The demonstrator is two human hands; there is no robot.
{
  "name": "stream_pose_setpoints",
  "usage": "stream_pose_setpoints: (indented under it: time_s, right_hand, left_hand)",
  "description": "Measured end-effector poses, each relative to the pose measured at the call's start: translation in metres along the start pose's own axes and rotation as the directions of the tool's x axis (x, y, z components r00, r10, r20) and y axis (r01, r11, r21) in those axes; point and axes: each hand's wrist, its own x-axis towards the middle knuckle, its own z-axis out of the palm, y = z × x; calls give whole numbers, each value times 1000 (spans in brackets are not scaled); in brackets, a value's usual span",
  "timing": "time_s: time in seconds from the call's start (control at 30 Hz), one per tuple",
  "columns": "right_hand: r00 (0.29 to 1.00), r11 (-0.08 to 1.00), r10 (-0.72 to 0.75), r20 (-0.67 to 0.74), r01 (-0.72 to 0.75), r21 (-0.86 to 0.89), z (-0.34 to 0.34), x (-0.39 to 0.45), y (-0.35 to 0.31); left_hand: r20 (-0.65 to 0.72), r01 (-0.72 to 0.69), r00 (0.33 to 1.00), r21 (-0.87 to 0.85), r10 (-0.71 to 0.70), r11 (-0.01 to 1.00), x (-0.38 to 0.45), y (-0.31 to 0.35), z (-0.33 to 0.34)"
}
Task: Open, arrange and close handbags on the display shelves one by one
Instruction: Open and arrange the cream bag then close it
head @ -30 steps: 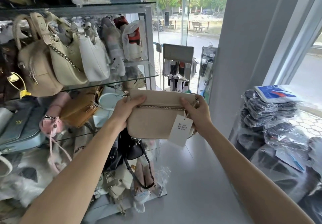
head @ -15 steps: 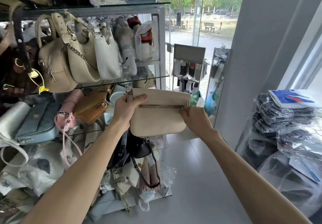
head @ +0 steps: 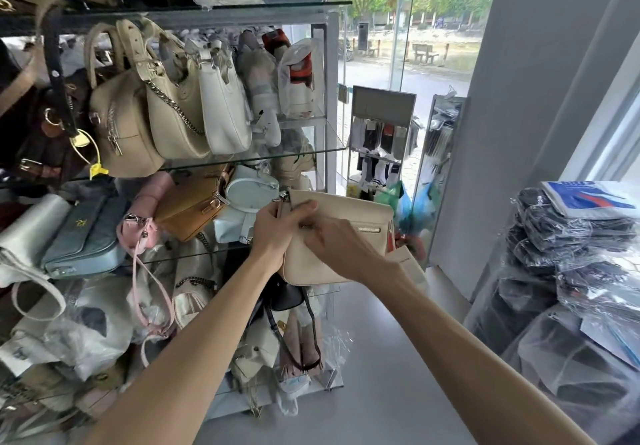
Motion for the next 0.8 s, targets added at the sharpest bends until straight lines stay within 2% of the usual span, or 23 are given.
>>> stream_pose_setpoints:
  time_s: [0.1,0.27,0.33,0.43,0.5,0.57,0.63,0.7,0.73,0.8]
  right_hand:
    - [997,996,-76,-23,74,-56,7,-2,-10]
    - [988,987,-157,-5,157,18,3,-7,7]
    - [984,986,-157,-89,161,43,-8,-6,19]
    - [933,993,17,-358,24,111,-26,-3,39]
    - [830,974,195,-523,-101,204,-32,-2,51]
    - [729,945,318,-606,-192,266,-34,-2,60]
    - [748,869,447,-490,-232,438,-37,-3,66]
    - [828,650,518,-216,-217,728,-43,-8,66]
    - [861,547,495,-112,-210,810,-45,-11,68]
    - [894,475,449,-10,-229,849,-48,-15,69]
  left_hand:
    - [52,39,998,-26,-37,999,-7,-1,4]
    - [79,113,991,-87,-106,990,-9,4,-6]
    - [82,118,990,-68,-113,991,-8,7,-12]
    - [76,123,990,-37,-120,992,-6,14,-21]
    - [91,129,988,-28,-126,991,-4,21,-27]
    - [100,129,987,-17,-127,991,-3,27,-32]
    - [102,129,987,-16,-127,992,-3,33,-35]
    - [111,130,986,-10,-128,991,-4,40,-36]
    - [118,134,984,-10,-132,991,-4,43,-36]
    - [130,144,981,-12,-141,990,-4,48,-35]
